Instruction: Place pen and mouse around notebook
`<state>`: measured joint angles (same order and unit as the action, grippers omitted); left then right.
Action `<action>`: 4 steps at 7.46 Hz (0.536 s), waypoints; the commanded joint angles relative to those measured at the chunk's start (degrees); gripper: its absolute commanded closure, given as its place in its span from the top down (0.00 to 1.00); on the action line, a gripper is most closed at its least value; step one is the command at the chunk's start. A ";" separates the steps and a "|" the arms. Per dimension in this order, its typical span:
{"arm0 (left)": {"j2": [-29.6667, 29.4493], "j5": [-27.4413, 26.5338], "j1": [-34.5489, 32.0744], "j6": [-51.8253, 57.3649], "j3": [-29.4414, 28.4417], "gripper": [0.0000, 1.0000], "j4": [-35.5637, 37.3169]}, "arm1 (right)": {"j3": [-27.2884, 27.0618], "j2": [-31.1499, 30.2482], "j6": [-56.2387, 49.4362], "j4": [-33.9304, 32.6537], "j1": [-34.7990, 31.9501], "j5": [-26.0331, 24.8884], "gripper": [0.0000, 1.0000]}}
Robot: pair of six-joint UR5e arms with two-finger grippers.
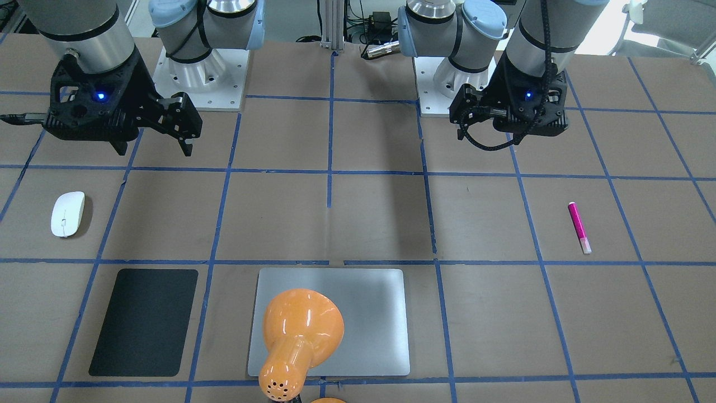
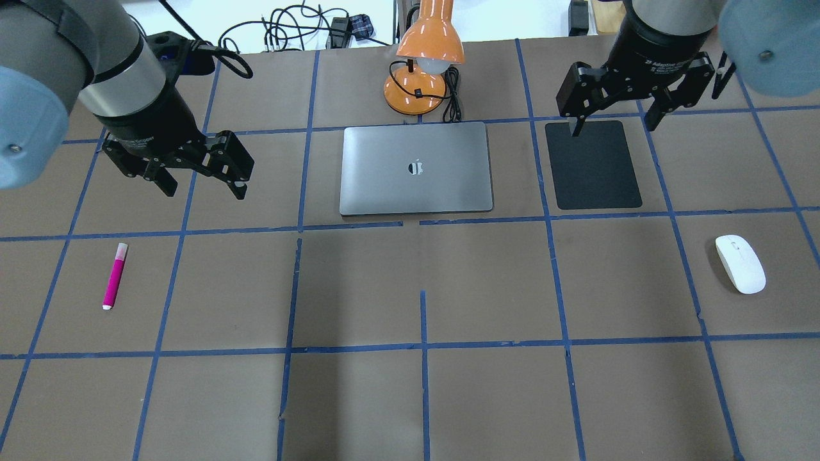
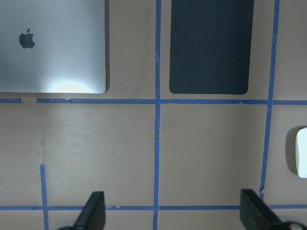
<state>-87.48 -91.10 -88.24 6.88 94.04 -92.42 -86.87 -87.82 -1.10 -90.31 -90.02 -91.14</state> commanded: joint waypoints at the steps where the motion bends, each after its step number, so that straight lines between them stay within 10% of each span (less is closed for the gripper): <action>1: 0.20 -0.04 0.00 0.33 0.00 1.00 0.04 | -0.06 0.01 0.04 -0.30 0.02 0.00 1.00; 4: 0.38 -0.04 0.00 0.68 0.09 1.00 -0.22 | -1.10 -0.07 0.04 -0.30 0.02 0.26 1.00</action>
<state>-87.17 -91.18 -88.24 7.43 94.10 -92.51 -87.24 -87.84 -1.02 -90.57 -90.00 -91.09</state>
